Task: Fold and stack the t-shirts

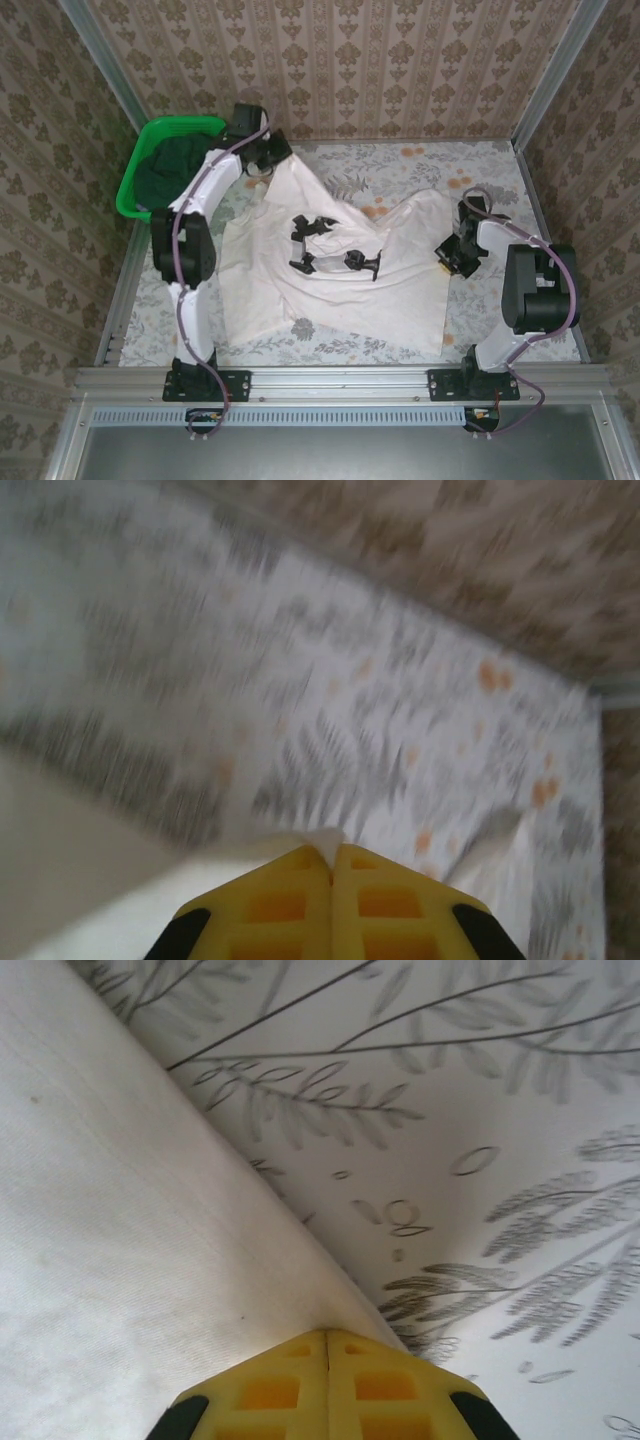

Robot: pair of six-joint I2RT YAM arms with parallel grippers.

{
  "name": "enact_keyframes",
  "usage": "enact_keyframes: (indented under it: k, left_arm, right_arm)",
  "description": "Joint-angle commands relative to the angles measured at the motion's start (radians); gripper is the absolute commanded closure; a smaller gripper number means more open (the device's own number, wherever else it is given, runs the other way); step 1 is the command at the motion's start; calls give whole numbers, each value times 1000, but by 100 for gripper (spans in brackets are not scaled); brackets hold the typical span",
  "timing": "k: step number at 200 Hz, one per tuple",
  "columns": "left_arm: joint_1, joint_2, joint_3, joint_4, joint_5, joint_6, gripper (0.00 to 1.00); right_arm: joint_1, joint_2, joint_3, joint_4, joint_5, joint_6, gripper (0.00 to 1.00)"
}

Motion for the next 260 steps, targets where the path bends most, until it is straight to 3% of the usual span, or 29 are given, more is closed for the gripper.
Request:
enact_keyframes:
  k: [1,14,18,34,46,50,69,99,111,126,157,173,216,260]
  left_arm:
    - [32,187,253,123,-15,-90,100]
    - [35,340,489,128,-36,-140,100]
    - [34,394,562,123,-48,-151,93]
    - [37,571,837,134,-91,-223,54]
    - [48,622,881,162,-100,-283,4]
    - [52,619,870,169,-97,-294,0]
    - [62,525,751,163,-56,-220,0]
    - [60,238,411,23,-53,-9,3]
    - [54,132,259,-34,-78,38,9]
    - [43,31,72,-87,-102,80,23]
    - [39,-73,-234,-133,-95,130,44]
    - [39,-125,-377,-93,-111,141,47]
    - [28,-111,-475,-136,-151,174,50]
    - [9,-100,-555,-107,-229,109,50]
  right_arm:
    - [-35,-15,35,-82,30,54,96]
    - [-41,-32,46,-89,39,69,95]
    - [-40,-37,49,-89,41,73,95]
    - [-44,-49,61,-95,38,82,92]
    - [-46,-54,78,-105,31,84,89]
    - [-46,-56,82,-108,28,84,88]
    - [-45,-92,85,-94,27,99,87]
    - [-45,-149,72,-20,62,123,79]
    - [-46,-142,89,12,70,119,79]
    - [-46,-93,134,33,71,99,79]
    - [-46,54,288,27,97,30,82]
    - [-40,131,381,24,95,-8,86]
    - [-24,326,574,-30,86,-51,89]
    - [-27,513,742,-117,102,-80,88]
